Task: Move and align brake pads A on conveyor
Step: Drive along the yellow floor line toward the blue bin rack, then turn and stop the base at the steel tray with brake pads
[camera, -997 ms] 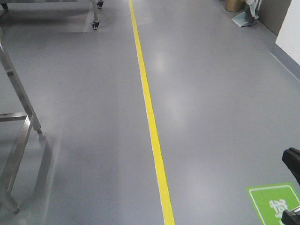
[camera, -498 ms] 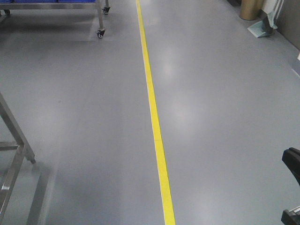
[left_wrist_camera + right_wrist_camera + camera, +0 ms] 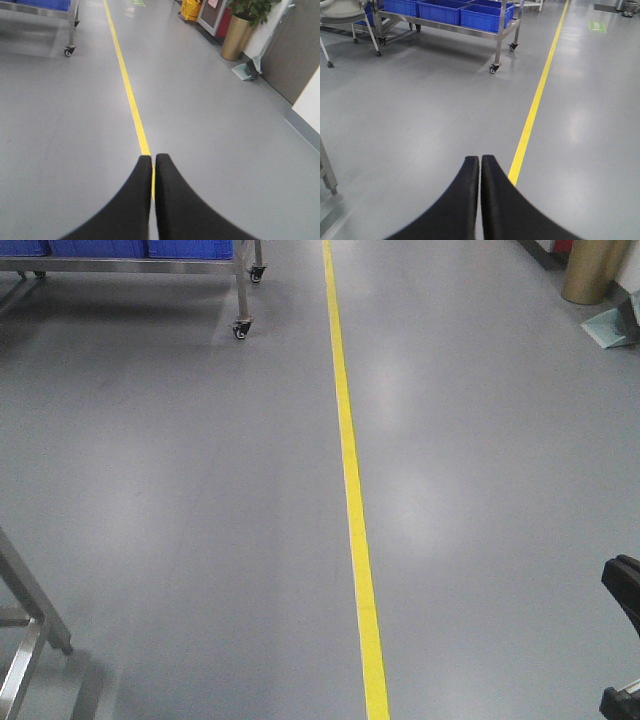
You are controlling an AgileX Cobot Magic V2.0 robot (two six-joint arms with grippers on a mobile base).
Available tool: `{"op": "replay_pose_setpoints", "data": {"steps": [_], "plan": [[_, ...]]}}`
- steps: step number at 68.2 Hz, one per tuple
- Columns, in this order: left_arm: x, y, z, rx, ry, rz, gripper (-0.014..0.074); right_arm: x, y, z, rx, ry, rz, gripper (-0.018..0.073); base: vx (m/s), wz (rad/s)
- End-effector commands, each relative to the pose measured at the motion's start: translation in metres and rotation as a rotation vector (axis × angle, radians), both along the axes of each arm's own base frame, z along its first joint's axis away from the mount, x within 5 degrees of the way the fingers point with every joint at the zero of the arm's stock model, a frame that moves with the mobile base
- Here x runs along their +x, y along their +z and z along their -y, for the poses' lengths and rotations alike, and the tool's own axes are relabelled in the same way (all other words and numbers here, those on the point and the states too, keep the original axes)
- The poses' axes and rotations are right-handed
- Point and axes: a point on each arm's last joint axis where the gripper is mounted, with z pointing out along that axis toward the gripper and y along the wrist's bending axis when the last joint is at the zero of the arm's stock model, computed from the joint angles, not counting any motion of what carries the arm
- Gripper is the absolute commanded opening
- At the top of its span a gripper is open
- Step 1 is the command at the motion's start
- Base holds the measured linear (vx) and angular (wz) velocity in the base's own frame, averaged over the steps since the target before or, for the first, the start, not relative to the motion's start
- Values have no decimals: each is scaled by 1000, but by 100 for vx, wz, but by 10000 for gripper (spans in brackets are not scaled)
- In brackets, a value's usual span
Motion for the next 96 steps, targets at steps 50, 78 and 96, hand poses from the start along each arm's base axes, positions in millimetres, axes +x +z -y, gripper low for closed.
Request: {"op": "replay_pose_setpoints", "data": {"steps": [50,78,96], "plan": [[1,13,3,-22,-26,71,-6,2,16,-1,12,3,100,-6,50,9],[1,13,3,-22,-26,71,-6,2,16,-1,12,3,100,-6,32,6],[1,13,3,-22,-26,71,-6,2,16,-1,12,3,100,-6,20,22]]}}
